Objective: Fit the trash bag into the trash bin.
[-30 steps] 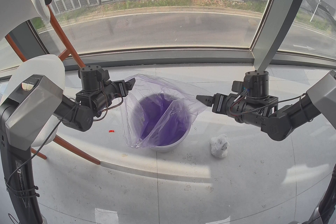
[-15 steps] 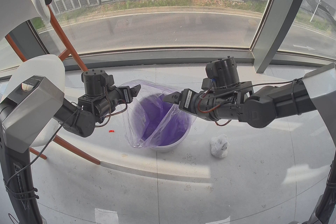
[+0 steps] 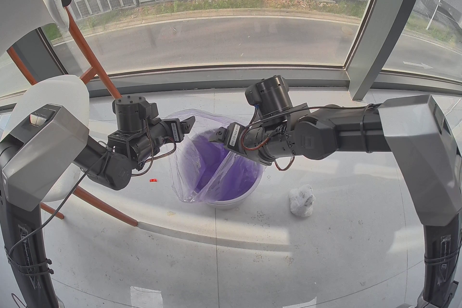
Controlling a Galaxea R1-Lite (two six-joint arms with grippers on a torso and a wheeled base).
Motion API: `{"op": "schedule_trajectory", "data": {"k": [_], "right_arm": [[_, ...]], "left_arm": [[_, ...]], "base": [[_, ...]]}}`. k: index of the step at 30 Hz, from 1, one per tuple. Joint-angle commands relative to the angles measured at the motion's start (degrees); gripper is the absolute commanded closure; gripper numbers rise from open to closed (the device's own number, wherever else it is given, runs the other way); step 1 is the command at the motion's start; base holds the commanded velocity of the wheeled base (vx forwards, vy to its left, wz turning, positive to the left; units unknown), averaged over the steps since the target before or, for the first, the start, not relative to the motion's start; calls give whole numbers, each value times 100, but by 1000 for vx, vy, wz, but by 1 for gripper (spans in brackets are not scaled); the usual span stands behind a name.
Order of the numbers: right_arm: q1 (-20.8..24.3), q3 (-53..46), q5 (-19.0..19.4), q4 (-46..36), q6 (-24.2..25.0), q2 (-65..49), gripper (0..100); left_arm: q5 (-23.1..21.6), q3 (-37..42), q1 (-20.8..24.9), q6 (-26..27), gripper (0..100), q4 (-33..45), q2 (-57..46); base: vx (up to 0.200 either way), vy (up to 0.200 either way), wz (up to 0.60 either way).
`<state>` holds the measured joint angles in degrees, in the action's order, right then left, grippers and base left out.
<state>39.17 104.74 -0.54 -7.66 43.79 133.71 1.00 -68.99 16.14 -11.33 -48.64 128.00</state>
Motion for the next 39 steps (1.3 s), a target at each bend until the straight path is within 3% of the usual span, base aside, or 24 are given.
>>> {"op": "schedule_trajectory", "data": {"k": [1,6,7,17,22,31,39], "right_arm": [[-6,644,-17,-359,7,595,0],[-41,985,-87,-623,7,876,0],[-67,985,-245,-641,-2,1043,100],[-252,714,-333,-1063,-63,613,100],[-331,-305,-324,-1089,-125,-29,100],[-252,-1448,-333,-184,-90,-143,100],[-129,-1483,-333,-17,-99,-126,100]], "left_arm": [[-3,-1,12,60,0,-5,-21],[-3,26,12,113,0,-5,-21],[-3,61,3,113,0,-5,-21],[-328,421,-76,131,0,12,-74],[-759,1019,-67,122,0,30,-214],[-1515,1599,-32,34,0,118,-205],[-1568,1423,-6,-511,0,522,-153]], "base": [[0,0,0],[0,0,0],[0,0,0],[0,0,0],[0,0,0],[0,0,0],[0,0,0]]}}
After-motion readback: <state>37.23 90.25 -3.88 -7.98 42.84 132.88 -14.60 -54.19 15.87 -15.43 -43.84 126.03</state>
